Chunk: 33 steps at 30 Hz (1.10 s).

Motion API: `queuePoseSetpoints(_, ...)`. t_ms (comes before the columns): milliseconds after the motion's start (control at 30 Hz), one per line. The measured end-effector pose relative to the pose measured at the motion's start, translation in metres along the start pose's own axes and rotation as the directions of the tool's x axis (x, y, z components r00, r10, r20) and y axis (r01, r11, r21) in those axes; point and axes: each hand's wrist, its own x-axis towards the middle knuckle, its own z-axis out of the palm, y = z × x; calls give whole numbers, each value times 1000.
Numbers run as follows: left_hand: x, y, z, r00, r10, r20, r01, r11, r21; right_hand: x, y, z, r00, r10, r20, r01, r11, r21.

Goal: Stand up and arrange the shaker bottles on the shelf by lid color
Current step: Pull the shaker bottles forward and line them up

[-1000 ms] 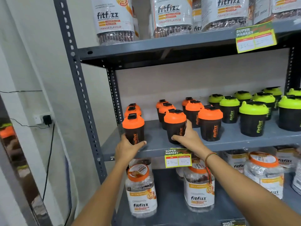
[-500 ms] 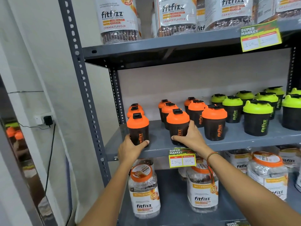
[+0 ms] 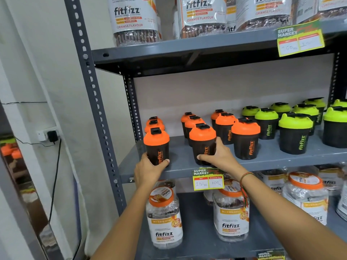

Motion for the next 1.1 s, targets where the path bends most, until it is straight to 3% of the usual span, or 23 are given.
queuePoseSetpoints(233,-7,1,-1,1000,5,-7,-5,992,-124,-2,0,-3,1000,-24,-8,25,999,28)
queuePoseSetpoints(300,-16,3,1,995,-31,-100,5,969,-246,-4,1,-6,1000,-21,-15,23,991,131)
queuePoseSetpoints(367,-32,10,4,958,-12,-286,-83,945,-316,-8,4,-9,998,-3,-67,15,982,188)
queuePoseSetpoints(433,-49,25,10,886,94,-453,-255,916,-309,-15,7,-11,981,-29,-193,64,982,176)
queuePoseSetpoints(500,-64,44,24,779,345,-524,-503,842,-194,-25,10,-16,932,-148,-331,189,978,94)
queuePoseSetpoints(600,-88,78,59,510,751,-418,-832,554,-21,-40,18,-35,832,-352,-429,353,932,-80)
queuePoseSetpoints(633,-97,91,71,465,805,-368,-872,489,-33,-44,22,-45,795,-403,-454,387,913,-132)
queuePoseSetpoints(667,-105,104,82,463,825,-324,-882,465,-75,-47,27,-56,750,-446,-488,412,893,-182)
queuePoseSetpoints(767,-120,140,113,633,761,-142,-767,592,-249,-49,49,-97,608,-509,-609,409,859,-309)
queuePoseSetpoints(900,-112,172,155,823,557,107,-519,816,-254,-41,85,-158,564,-351,-747,226,936,-270)
queuePoseSetpoints(967,-100,183,169,895,416,163,-376,898,-227,-34,103,-183,597,-229,-769,94,972,-216)
queuePoseSetpoints(1100,-77,194,182,961,196,193,-155,966,-206,-18,139,-220,830,26,-557,-114,986,-125)
